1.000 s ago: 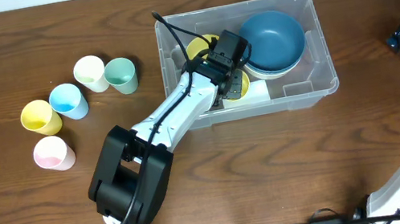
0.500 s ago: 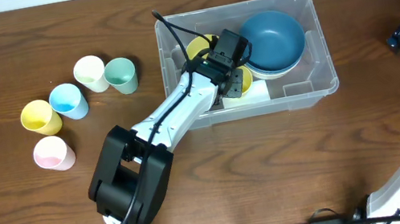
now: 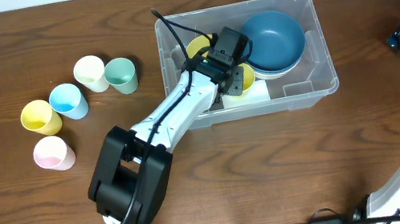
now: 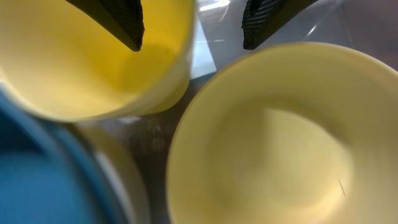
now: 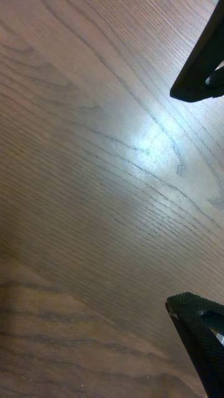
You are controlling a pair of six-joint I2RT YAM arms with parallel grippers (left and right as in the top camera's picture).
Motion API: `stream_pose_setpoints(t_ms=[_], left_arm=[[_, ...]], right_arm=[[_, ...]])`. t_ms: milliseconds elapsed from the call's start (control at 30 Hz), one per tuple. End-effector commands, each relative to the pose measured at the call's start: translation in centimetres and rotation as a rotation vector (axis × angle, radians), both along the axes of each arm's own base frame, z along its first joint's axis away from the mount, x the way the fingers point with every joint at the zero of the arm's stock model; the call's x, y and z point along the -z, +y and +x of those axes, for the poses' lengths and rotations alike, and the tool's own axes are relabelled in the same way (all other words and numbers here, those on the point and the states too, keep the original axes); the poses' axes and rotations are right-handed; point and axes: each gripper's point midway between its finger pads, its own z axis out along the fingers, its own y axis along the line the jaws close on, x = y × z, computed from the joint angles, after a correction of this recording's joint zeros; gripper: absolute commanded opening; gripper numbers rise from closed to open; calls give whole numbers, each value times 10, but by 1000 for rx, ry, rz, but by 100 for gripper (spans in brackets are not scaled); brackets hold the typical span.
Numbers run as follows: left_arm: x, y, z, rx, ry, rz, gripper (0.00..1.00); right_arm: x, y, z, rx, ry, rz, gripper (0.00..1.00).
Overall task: Pack container
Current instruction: 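Move the left gripper back to the cups on the left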
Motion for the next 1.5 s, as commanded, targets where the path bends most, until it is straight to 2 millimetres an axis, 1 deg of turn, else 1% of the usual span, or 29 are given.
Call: stream_pose_setpoints(t_ms=[0, 67, 167, 267, 333, 400, 467, 533, 600, 667, 733, 867, 1033, 1167, 1267, 1467], left_arm=[[-51, -2, 14, -7, -100, -56, 52], [-68, 2, 17, -15, -131, -67, 52], [-98, 14, 18, -33, -189, -68, 52], [-130, 35, 17, -69, -247, -55, 52], [-154, 57, 14, -113, -284, -42, 53], [-173, 83, 13, -166, -315, -29, 52], [-187, 110, 14, -224, -337, -12, 53], [-193, 138, 17, -284, -341, 2, 53], [-192, 164, 22, -341, -329, 18, 53], [-183, 187, 28, -394, -302, 39, 53], [-172, 199, 33, -417, -270, 45, 53], [-139, 215, 42, -477, -187, 63, 53], [-92, 244, 39, -715, -38, 47, 53], [-68, 260, 36, -849, 31, 40, 53], [-56, 271, 32, -959, 71, 21, 53], [-43, 264, 40, -990, 133, -95, 53]], right_arm=[[-1, -2, -2, 23, 1, -13, 99], [-1, -2, -2, 23, 1, -13, 99], [-1, -2, -2, 23, 1, -13, 99], [-1, -2, -2, 23, 1, -13, 99], [-1, -2, -2, 23, 1, -13, 99], [-1, -2, -2, 23, 1, -13, 99], [-1, -2, -2, 23, 1, -13, 99], [-1, -2, -2, 23, 1, -13, 99], [-1, -2, -2, 23, 1, -13, 99], [-1, -2, -2, 23, 1, -13, 99], [-1, -2, -2, 23, 1, -13, 99], [-1, -2, -2, 23, 1, -13, 99], [-1, -2, -2, 23, 1, -13, 99], [-1, -2, -2, 23, 1, -13, 99], [-1, -2, -2, 23, 1, -13, 99], [-1, -2, -2, 23, 1, -13, 99]])
